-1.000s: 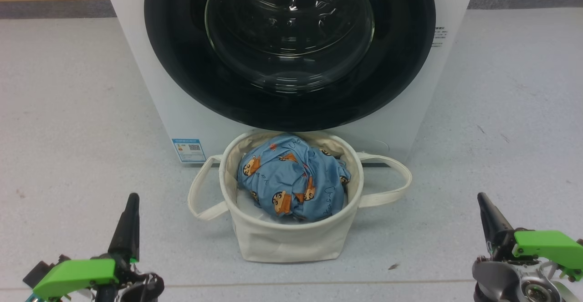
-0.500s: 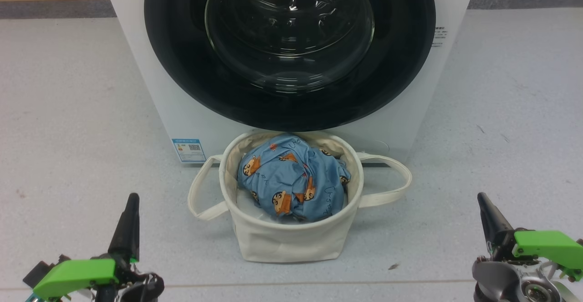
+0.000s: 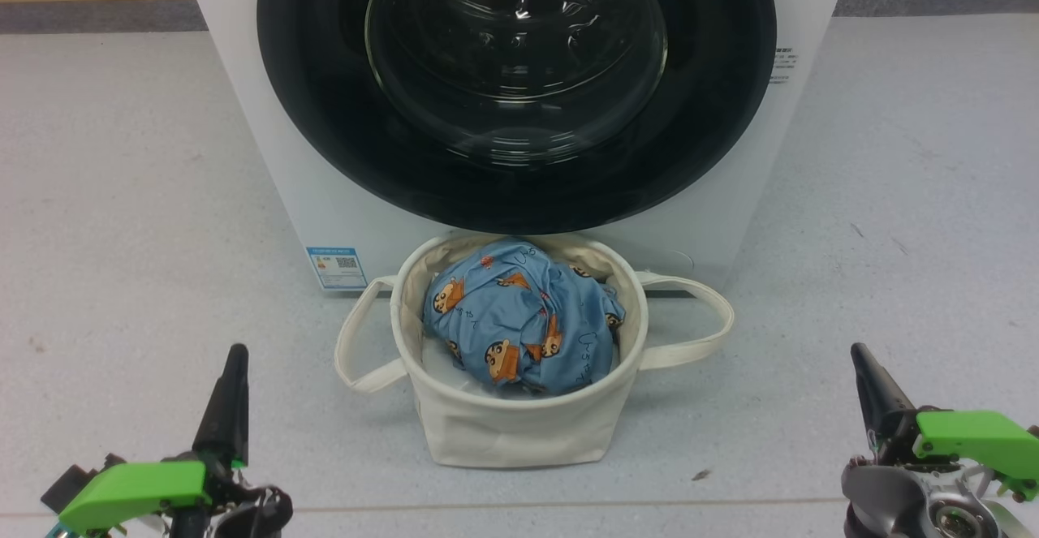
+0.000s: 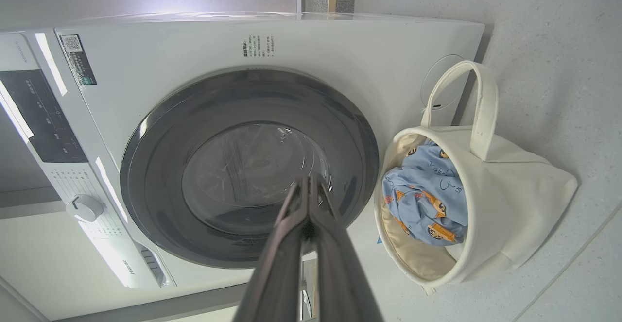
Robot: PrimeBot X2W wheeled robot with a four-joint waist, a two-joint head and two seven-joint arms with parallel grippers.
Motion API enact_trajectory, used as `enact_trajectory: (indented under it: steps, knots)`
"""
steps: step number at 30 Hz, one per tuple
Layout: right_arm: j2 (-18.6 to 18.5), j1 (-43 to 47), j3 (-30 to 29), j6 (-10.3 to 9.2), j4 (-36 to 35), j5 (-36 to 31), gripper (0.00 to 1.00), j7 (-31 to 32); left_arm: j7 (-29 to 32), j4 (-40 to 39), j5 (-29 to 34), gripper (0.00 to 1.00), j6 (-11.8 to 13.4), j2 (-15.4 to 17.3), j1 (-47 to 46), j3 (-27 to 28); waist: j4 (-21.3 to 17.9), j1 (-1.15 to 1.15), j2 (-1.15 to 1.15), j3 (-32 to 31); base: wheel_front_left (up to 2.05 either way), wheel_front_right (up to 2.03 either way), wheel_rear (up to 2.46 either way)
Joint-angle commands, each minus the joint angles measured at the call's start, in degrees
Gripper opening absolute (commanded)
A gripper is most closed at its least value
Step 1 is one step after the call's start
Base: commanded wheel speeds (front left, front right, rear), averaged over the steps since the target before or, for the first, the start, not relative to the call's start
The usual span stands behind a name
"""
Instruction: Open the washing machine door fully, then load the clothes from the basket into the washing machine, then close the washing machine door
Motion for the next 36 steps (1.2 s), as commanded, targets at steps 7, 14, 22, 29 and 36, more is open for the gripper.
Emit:
enact_trajectory:
  steps: [7, 14, 22, 29, 36]
  knots:
    - [1.28, 0.88, 0.76, 0.01, 2.48, -0.11, 1.00, 0.06, -0.14, 2.95, 0.00, 1.00, 0.07, -0.21, 0.68, -0.12, 0.02, 0.00, 0.00, 0.05, 0.00, 0.00, 0.00]
    - [2.09, -0.24, -0.10, 0.01, 2.83, 0.00, 1.00, 0.23, -0.43, 3.42, -0.09, 1.00, 0.19, -0.11, -0.53, 0.21, 0.26, 0.00, 0.01, 0.09, 0.00, 0.00, 0.00]
    - [2.93, -1.58, -1.35, 0.01, 2.59, -1.13, 1.00, 0.67, -0.65, 4.03, 0.37, 1.00, 0.05, 0.36, -2.22, 0.21, 0.66, 0.00, 0.03, 0.17, 0.00, 0.00, 0.00]
    - [3.14, -2.59, -1.73, 0.01, 2.01, -4.73, 1.00, 0.46, -0.81, 4.29, 1.06, 1.00, -0.03, 0.97, -3.47, 0.08, 1.08, 0.00, 0.02, 0.40, 0.00, 0.00, 0.00]
    - [2.47, -3.94, -0.38, 0.01, 2.52, -11.60, 1.00, 0.04, -2.83, 3.19, 5.68, 1.00, -1.05, 2.75, -4.34, -1.53, 1.50, 0.00, 0.00, 0.81, 0.00, 0.00, 0.00]
